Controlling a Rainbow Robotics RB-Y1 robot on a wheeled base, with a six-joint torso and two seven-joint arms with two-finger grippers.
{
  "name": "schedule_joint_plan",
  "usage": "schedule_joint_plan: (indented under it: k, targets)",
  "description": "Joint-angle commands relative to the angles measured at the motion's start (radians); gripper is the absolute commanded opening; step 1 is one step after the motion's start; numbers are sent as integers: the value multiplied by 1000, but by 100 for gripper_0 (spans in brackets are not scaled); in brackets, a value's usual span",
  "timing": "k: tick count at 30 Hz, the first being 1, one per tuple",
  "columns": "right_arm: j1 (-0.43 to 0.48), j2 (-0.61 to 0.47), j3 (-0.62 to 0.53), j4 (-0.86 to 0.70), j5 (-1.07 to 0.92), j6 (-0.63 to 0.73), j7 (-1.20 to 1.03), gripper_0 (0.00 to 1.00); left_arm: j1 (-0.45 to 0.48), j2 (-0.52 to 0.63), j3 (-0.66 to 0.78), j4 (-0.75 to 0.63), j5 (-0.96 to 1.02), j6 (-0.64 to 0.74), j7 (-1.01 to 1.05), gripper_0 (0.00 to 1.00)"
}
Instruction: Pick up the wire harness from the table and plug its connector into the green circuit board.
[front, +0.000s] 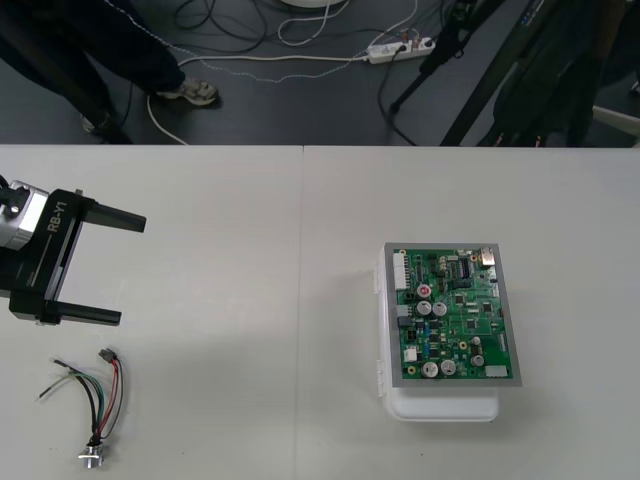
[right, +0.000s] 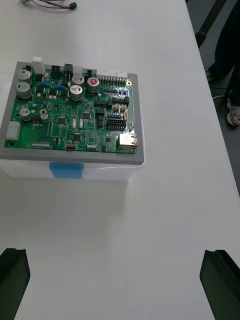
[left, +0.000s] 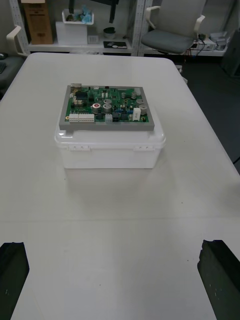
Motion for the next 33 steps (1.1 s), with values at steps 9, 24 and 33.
schedule_joint_plan:
  k: [9, 24, 33]
  targets:
    - [16, -55, 12, -23, 3, -7, 9, 100, 14, 46, 29, -21, 3, -30, 65, 100]
    - [16, -55, 12, -23, 3, -7, 9, 100, 14, 46, 29, -21, 3, -30, 65, 100]
    - [16, -55, 12, -23, 3, -7, 9, 100, 54, -42, 2, 23, -31, -65, 67, 100]
